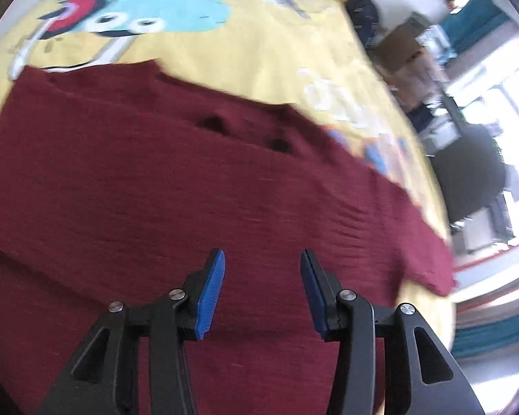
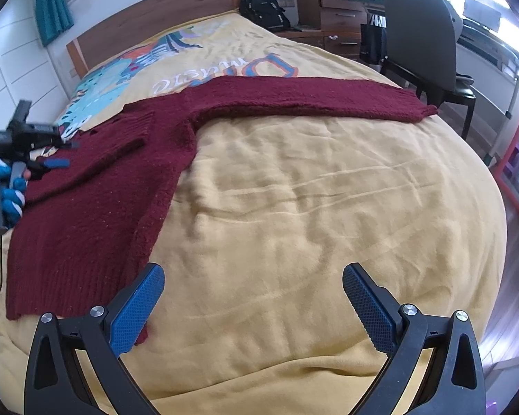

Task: Fold small clothes
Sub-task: 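Open the left gripper to release the sleeve onto the sweater body, then withdraw the left gripper up from the folded sleeve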

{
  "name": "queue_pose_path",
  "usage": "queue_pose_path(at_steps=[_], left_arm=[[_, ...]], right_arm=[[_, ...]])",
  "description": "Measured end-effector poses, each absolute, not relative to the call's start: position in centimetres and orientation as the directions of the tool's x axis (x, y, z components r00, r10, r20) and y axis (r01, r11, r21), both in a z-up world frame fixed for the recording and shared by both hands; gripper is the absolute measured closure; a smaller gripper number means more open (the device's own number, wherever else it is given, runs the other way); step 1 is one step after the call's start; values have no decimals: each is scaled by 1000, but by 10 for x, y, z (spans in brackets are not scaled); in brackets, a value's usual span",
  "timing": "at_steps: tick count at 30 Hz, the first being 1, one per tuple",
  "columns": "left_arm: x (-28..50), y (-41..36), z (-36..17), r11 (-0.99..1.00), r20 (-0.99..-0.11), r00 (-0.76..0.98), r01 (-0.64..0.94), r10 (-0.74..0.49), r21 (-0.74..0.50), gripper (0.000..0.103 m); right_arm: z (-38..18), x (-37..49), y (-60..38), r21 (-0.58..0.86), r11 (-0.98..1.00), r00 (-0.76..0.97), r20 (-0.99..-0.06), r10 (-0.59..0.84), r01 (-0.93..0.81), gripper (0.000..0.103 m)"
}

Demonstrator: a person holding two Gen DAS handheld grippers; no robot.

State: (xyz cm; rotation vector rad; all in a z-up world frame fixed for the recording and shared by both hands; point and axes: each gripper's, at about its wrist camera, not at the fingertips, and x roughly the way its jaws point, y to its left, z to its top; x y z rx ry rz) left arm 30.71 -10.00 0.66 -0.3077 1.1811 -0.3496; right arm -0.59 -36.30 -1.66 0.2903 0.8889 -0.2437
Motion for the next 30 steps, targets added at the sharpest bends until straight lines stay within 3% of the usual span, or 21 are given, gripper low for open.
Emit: queue_pose_path(at_steps=[6,23,30], left_arm=[[289,-91,-27,944,-890,317,86,-329,-318,63],[284,-145,-18,936,-893,294,197,-341,-292,61],[274,-120,1,945,-870,370,172,-324,-279,61]], right_arm=[[-18,-4,-364,148,932,603,-793,-88,330,0],[-15,-8,-373,176,920,622,-779,-87,349,0],[-9,-8,-386,184,912,637,-764,-102,367,0]])
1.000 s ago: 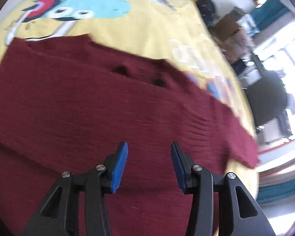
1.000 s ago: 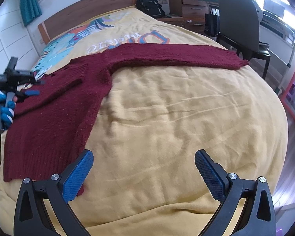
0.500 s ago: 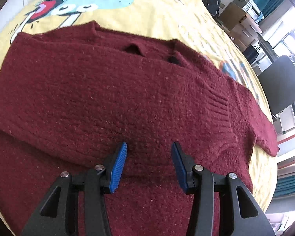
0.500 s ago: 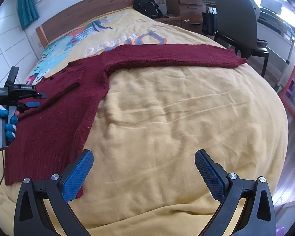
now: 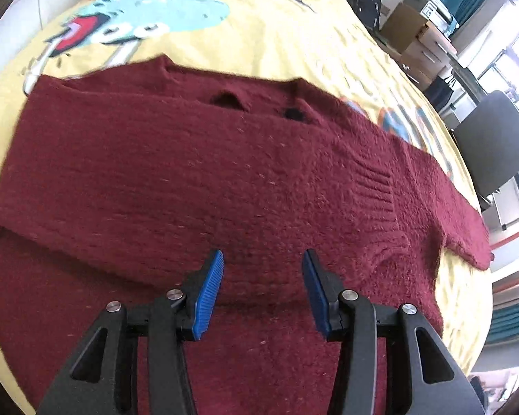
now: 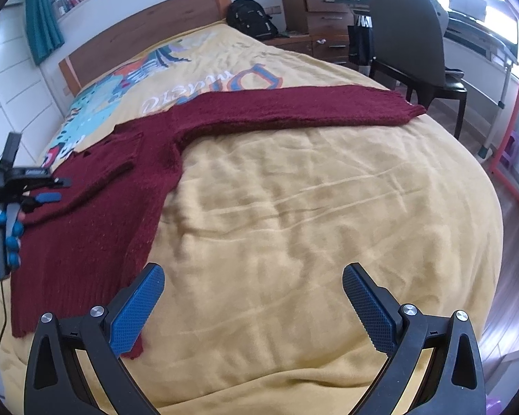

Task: Fold small clothes
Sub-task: 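Withdraw the left gripper up from the folded sleeve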

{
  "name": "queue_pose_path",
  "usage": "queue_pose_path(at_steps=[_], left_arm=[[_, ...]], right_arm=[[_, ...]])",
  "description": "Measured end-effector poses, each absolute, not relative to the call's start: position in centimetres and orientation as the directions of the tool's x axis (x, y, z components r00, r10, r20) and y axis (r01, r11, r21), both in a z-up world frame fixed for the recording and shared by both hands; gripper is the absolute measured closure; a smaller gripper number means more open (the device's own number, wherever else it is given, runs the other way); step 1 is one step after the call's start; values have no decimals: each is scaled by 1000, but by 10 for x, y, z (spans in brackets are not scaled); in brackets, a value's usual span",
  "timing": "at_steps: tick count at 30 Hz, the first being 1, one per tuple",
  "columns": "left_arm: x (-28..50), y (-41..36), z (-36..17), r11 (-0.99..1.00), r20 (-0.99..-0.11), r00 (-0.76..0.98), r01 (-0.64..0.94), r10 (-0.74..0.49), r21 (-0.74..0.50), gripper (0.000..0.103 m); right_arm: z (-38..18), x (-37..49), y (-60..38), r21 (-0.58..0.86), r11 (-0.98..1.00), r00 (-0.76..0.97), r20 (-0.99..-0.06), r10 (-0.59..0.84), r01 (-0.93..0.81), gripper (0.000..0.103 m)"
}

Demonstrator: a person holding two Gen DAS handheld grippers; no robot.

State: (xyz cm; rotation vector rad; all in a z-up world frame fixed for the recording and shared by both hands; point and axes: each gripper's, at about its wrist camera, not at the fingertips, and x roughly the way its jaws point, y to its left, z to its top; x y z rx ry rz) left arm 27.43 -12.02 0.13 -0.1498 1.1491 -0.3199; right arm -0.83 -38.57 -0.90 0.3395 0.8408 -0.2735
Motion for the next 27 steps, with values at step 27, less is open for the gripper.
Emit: queue_pose_path(at_steps=[27], left_arm=[[225,-76,30,993,-882,466,118,-70,-16,56]], right_arm=[[-14,27,-470,197,860,616,-771,-161,470,0]])
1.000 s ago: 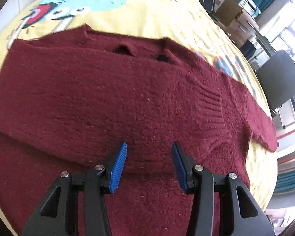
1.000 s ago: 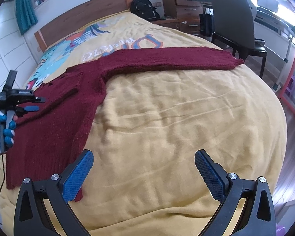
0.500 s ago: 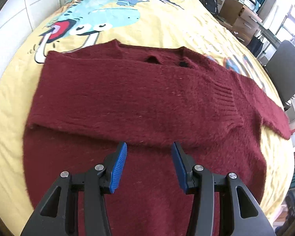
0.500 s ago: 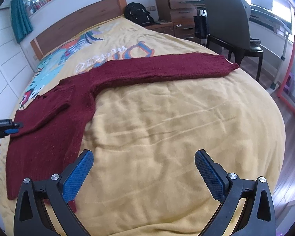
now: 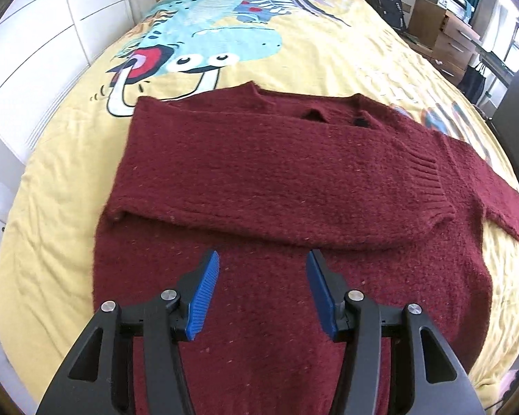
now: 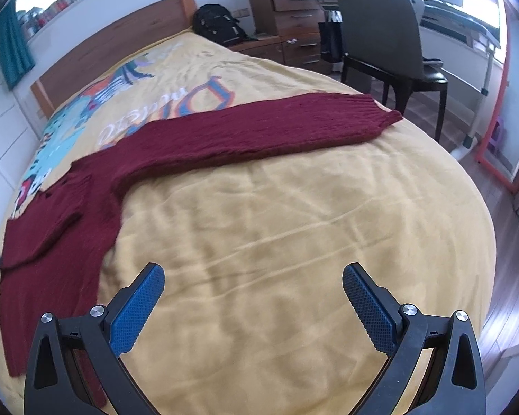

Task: Fold small clothes
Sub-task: 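Withdraw the left gripper up from the folded sleeve, then move the right gripper to the other sleeve's ribbed cuff and grasp it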

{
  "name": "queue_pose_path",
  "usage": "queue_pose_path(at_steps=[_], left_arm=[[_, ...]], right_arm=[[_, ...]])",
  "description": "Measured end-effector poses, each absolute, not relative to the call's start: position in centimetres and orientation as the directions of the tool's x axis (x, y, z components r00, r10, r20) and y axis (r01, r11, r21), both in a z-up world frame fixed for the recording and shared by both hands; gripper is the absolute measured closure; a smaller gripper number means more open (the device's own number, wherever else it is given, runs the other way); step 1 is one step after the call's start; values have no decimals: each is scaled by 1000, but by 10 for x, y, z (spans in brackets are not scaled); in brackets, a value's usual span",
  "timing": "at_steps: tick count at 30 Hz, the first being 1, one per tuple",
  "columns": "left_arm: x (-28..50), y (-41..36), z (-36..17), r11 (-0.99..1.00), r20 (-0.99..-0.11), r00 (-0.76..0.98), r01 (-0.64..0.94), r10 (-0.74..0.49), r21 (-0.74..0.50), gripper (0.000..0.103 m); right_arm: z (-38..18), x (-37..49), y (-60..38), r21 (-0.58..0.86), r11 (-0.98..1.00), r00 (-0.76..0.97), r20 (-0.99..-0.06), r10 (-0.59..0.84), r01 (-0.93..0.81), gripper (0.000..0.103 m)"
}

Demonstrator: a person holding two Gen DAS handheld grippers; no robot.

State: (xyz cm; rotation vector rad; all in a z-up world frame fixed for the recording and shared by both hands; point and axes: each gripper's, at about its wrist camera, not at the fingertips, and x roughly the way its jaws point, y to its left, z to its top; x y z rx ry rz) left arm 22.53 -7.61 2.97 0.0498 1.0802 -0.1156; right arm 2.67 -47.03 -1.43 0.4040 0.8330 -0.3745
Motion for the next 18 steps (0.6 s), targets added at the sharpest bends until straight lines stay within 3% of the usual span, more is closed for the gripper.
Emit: queue_pose_path(at_steps=[18], left_arm=[[197,-5,10,998,-907,419,-68,28,-1,53]], right_arm=[[-56,89,-592,312,739,585,-800,-135,597,0]])
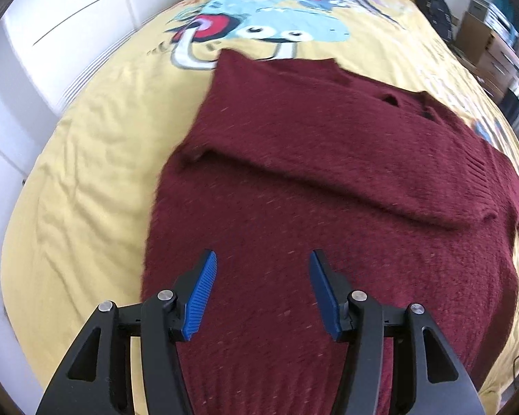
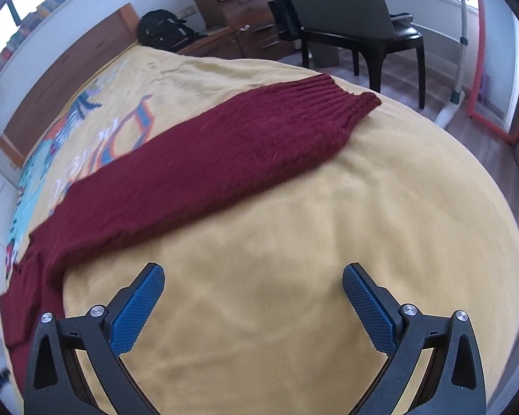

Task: Fold small clothes
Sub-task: 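Move the right gripper to the other sleeve's ribbed cuff and grasp it, then lift the cuff with the right gripper and fold the sleeve across the sweater body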

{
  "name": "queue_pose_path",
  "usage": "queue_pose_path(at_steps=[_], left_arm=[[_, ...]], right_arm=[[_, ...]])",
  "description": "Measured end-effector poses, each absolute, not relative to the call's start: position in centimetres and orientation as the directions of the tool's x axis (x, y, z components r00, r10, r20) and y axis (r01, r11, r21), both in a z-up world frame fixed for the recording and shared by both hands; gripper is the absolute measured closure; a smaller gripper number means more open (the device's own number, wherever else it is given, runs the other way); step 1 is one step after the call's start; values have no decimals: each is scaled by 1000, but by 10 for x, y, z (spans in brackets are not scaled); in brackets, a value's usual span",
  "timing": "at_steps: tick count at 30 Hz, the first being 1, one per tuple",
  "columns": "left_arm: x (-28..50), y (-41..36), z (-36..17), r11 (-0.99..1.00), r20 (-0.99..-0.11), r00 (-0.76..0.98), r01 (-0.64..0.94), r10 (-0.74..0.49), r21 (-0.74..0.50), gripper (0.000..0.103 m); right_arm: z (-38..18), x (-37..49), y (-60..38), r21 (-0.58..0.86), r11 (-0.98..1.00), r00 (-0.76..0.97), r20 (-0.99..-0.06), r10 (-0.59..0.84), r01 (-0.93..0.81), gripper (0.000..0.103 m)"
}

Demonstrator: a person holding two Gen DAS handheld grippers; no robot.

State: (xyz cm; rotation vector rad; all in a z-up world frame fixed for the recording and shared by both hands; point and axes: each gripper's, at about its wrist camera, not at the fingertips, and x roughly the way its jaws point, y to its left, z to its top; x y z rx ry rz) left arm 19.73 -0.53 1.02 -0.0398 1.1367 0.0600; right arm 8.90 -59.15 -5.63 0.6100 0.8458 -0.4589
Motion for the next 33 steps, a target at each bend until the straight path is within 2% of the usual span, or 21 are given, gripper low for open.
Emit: queue_pose_path(at_steps=[14,19,21,22,24,27,33], left_arm=[[176,32,-2,987,-924,372,-156,86,29,53],[173,33,-5,988,-927,364,-154,87,32,53],[171,34,-7,987,-929,361,-155,87,33,53],[172,35,-8,987,-929,359,-155,87,33,53],[171,37,-10,987,-932,352,-156,88,35,53],[175,39,-14,987,-935,343,-156,90,38,53],[170,43,-18,987,-938,338,-161,82,28,53]], right_arm=[[-70,130,-667,407,642,618,-774,-136,650,1],[-73,140,-684,416,619,620,-770,-150,666,11],[-73,144,-690,411,607,614,-772,-164,680,28],[-72,145,-692,403,607,608,-775,-171,685,33],[-72,149,-696,389,607,596,-782,-181,693,50],[-72,152,-702,384,600,589,-786,-186,702,68],[-65,160,-707,386,616,598,-782,-176,686,84]])
